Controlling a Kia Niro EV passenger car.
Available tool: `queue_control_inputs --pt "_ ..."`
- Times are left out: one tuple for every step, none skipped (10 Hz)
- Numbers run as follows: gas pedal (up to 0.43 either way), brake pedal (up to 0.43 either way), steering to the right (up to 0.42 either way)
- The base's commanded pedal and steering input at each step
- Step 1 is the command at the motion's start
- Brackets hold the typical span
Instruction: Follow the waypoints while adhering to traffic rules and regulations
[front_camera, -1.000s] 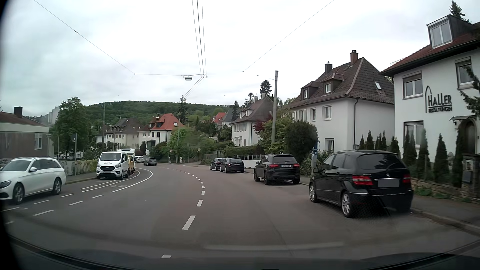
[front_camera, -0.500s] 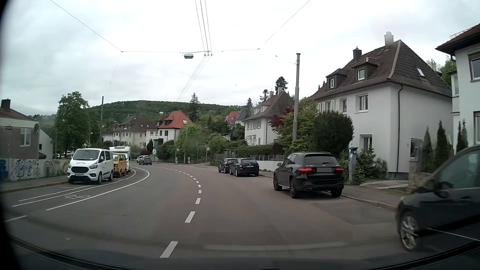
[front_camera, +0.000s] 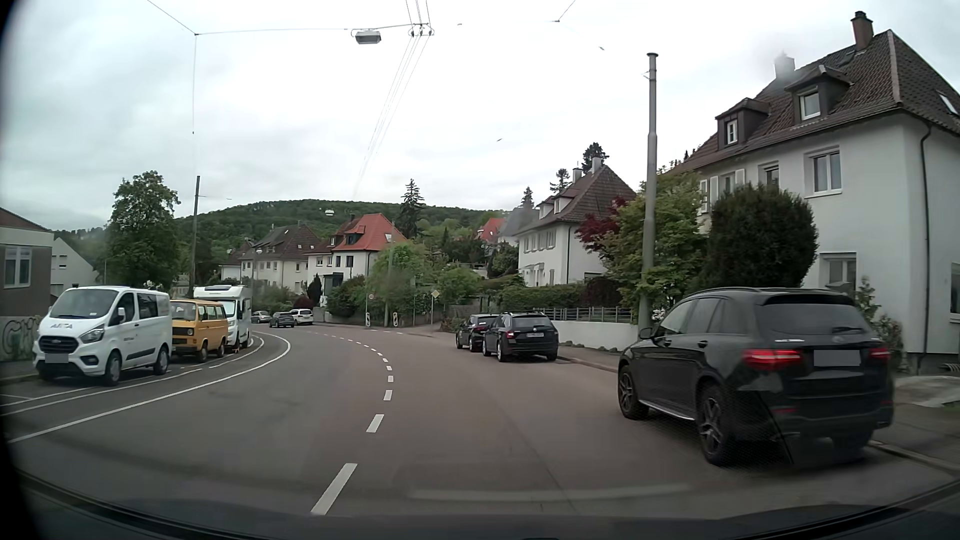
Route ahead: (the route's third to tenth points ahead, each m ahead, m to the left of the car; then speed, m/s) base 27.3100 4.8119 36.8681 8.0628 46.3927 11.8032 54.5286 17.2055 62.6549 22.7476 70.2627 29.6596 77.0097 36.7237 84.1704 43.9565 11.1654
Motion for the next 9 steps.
queue_control_inputs --pt "0.000 0.000 -0.050" --pt "0.000 0.000 -0.051" --pt "0.000 0.000 -0.051" --pt "0.000 0.000 -0.051" --pt "0.000 0.000 -0.051" --pt "0.000 0.000 -0.051" --pt "0.000 0.000 -0.050" --pt "0.000 0.000 -0.050" --pt "0.000 0.000 -0.050"
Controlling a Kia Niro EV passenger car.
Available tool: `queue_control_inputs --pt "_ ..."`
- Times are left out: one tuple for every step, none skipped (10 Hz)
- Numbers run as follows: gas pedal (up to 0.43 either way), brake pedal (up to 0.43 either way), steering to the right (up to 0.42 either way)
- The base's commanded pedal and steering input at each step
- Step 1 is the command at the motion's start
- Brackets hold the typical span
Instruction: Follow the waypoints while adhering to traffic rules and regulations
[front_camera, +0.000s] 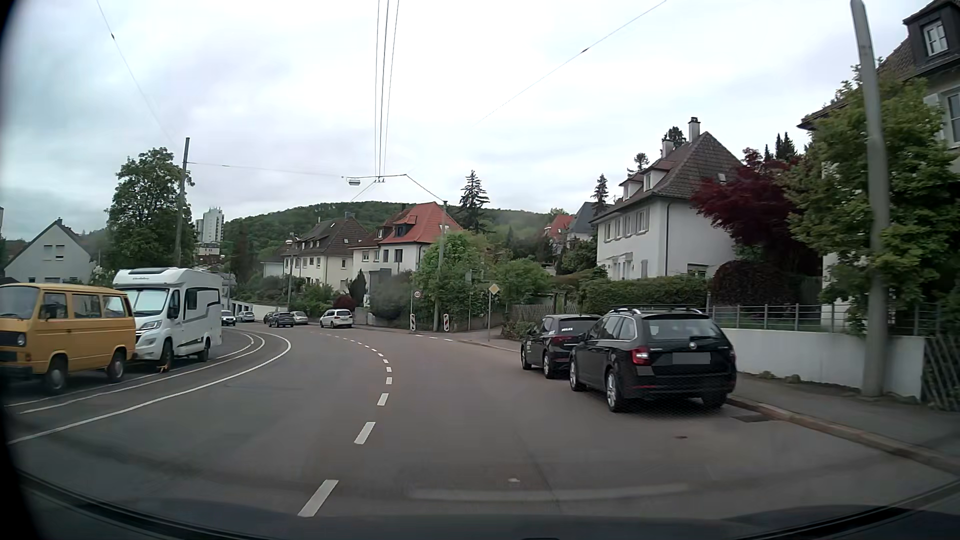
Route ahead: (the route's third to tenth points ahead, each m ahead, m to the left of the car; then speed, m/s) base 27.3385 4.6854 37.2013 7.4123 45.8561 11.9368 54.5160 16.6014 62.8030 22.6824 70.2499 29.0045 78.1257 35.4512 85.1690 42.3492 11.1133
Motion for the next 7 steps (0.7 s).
queue_control_inputs --pt "0.000 0.000 -0.050" --pt "0.000 0.000 -0.050" --pt "0.000 0.000 -0.049" --pt "0.000 0.000 -0.047" --pt "0.000 0.000 -0.045" --pt "0.000 0.000 -0.042" --pt "0.000 0.000 -0.041"
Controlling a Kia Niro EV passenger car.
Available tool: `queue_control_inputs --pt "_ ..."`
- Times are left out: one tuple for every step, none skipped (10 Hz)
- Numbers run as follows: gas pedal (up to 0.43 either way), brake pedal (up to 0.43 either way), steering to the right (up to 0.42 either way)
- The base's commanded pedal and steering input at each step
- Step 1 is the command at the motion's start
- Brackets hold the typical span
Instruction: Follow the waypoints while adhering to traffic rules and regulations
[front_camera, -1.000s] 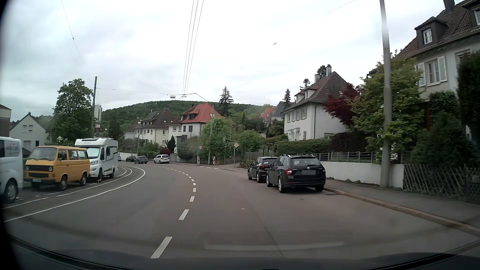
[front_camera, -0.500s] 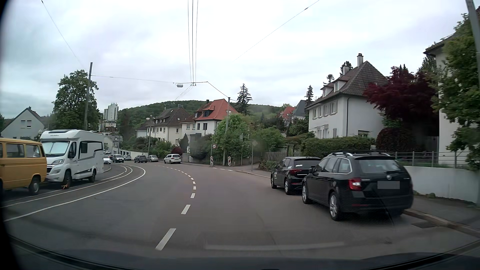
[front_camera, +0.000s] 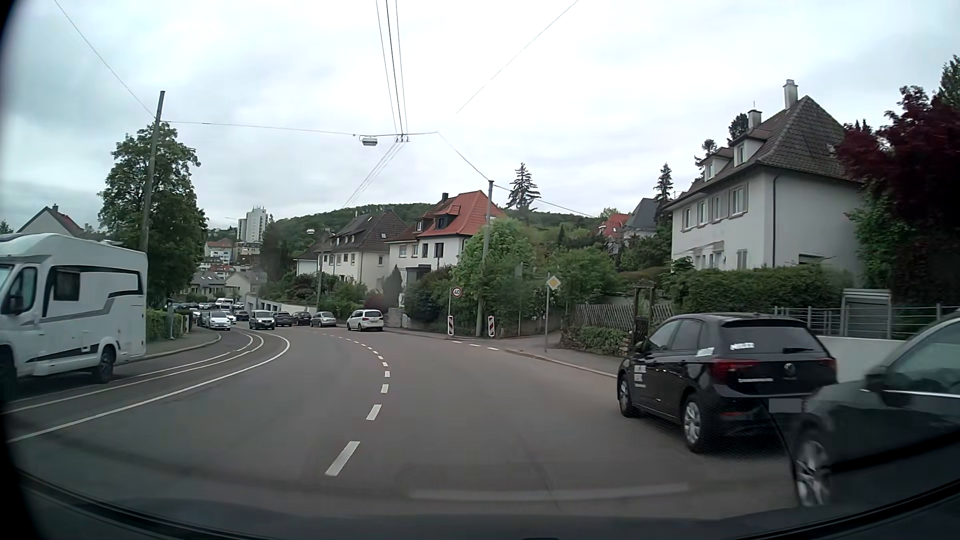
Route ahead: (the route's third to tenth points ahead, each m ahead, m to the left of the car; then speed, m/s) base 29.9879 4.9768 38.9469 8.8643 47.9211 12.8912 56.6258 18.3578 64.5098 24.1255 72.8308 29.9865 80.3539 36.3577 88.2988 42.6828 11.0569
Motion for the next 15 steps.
queue_control_inputs --pt "0.000 0.000 -0.041" --pt "0.000 0.000 -0.041" --pt "0.000 0.000 -0.041" --pt "0.000 0.000 -0.041" --pt "0.008 0.000 -0.041" --pt "0.008 0.000 -0.041" --pt "0.008 0.000 -0.041" --pt "0.008 0.000 -0.042" --pt "0.008 0.000 -0.044" --pt "0.008 0.000 -0.047" --pt "0.008 0.000 -0.048" --pt "0.008 0.000 -0.049" --pt "0.008 0.000 -0.049" --pt "0.008 0.000 -0.049" --pt "0.008 0.000 -0.050"
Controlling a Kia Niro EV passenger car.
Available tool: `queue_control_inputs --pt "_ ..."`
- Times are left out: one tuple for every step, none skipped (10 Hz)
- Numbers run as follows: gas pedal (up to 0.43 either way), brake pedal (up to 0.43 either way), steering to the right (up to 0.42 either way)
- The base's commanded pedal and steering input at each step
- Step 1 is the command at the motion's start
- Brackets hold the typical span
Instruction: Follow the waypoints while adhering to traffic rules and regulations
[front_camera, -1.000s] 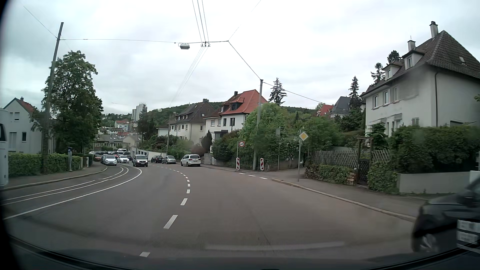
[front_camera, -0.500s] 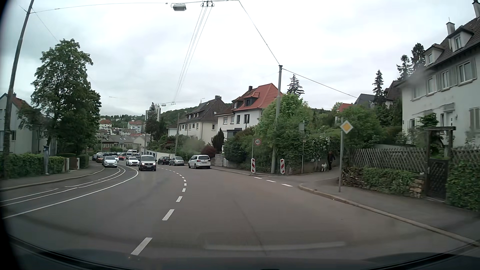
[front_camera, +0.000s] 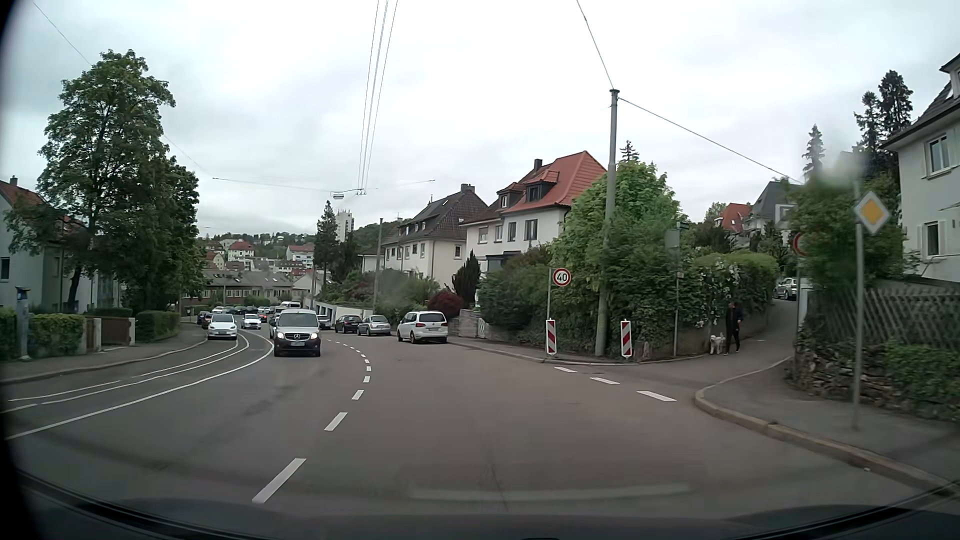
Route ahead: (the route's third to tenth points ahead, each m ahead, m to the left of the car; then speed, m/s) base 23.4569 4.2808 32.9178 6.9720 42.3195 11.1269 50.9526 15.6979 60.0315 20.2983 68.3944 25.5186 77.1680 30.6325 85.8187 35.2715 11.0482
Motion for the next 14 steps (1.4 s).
queue_control_inputs --pt "0.008 0.000 -0.052" --pt "0.008 0.000 -0.052" --pt "0.008 0.000 -0.052" --pt "0.008 0.000 -0.054" --pt "0.000 0.000 -0.054" --pt "0.000 0.000 -0.054" --pt "0.000 0.000 -0.054" --pt "0.000 0.000 -0.055" --pt "0.000 0.000 -0.057" --pt "0.000 0.000 -0.061" --pt "0.000 0.000 -0.063" --pt "0.000 0.000 -0.063" --pt "0.000 0.000 -0.063" --pt "0.000 0.000 -0.063"
